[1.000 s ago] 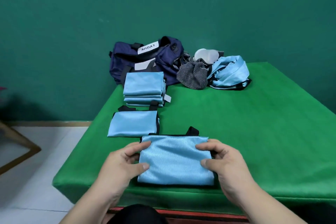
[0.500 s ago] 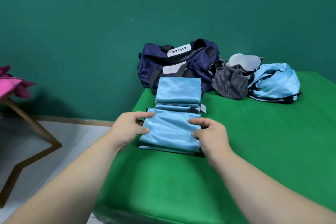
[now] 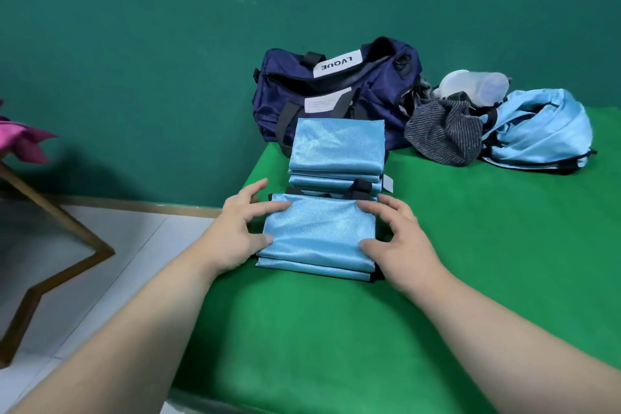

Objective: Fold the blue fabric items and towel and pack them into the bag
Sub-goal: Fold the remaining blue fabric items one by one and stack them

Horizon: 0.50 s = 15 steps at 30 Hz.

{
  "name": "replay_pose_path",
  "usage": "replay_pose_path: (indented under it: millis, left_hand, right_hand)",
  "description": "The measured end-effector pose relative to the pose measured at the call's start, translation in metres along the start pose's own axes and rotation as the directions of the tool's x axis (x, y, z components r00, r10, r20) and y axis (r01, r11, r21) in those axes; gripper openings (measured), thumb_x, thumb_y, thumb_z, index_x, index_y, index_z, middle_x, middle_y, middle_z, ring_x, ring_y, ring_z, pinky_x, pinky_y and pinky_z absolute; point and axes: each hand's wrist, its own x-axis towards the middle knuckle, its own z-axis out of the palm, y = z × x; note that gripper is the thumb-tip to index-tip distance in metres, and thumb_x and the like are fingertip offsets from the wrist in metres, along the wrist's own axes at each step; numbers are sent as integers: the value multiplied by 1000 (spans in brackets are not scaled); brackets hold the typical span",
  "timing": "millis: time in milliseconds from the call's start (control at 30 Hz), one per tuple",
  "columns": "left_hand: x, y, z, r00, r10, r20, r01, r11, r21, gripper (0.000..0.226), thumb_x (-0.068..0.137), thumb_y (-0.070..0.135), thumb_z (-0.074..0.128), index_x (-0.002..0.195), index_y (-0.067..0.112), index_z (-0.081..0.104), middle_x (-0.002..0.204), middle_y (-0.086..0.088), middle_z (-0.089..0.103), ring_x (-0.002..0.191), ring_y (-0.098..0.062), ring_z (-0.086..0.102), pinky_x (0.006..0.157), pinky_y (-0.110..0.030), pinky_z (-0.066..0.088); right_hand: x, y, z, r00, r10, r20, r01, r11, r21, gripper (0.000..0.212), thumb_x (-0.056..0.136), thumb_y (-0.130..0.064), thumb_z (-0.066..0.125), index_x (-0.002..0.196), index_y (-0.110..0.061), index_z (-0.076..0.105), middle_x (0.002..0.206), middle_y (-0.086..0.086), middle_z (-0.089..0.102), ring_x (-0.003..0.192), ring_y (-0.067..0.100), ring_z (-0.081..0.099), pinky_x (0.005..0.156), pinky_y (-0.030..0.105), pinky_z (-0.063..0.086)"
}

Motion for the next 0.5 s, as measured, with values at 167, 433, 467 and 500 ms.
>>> replay_pose_path:
  millis: [167,433,467,500]
  left_hand:
    - [-2,3,1,1000,-9,23,8,999,33,75,82,-3,69,122,59,56,160,11,15,146,-6,8,113,-29,10]
    - [-3,8,0,985,-140,105,154,979,-137,69,59,19,61,110,64,59,162,8,16,148,-8,9,120,-40,13]
    - [-4,10,1,982,-162,98,180,961,-210,68,56,18,60,109,61,63,162,8,16,148,-8,12,120,-41,15]
    - [-4,13,3,980,-184,81,199,945,-260,67,54,17,59,106,58,65,162,7,15,148,-8,12,120,-42,15]
  right_hand:
    - [1,2,-3,998,3,62,2,997,-78,59,81,-6,69,127,-41,57,154,-7,29,143,9,26,106,14,18]
    - [3,4,-3,996,6,86,0,997,-75,57,78,-10,69,124,-43,57,156,-5,30,145,10,25,111,18,17]
    - [3,3,-2,996,11,90,-6,999,-47,55,75,-14,69,118,-47,57,155,-5,31,144,9,26,111,18,18]
    - [4,2,-2,995,19,93,-18,1000,-15,53,70,-19,67,111,-50,56,154,-6,32,143,9,27,111,19,18]
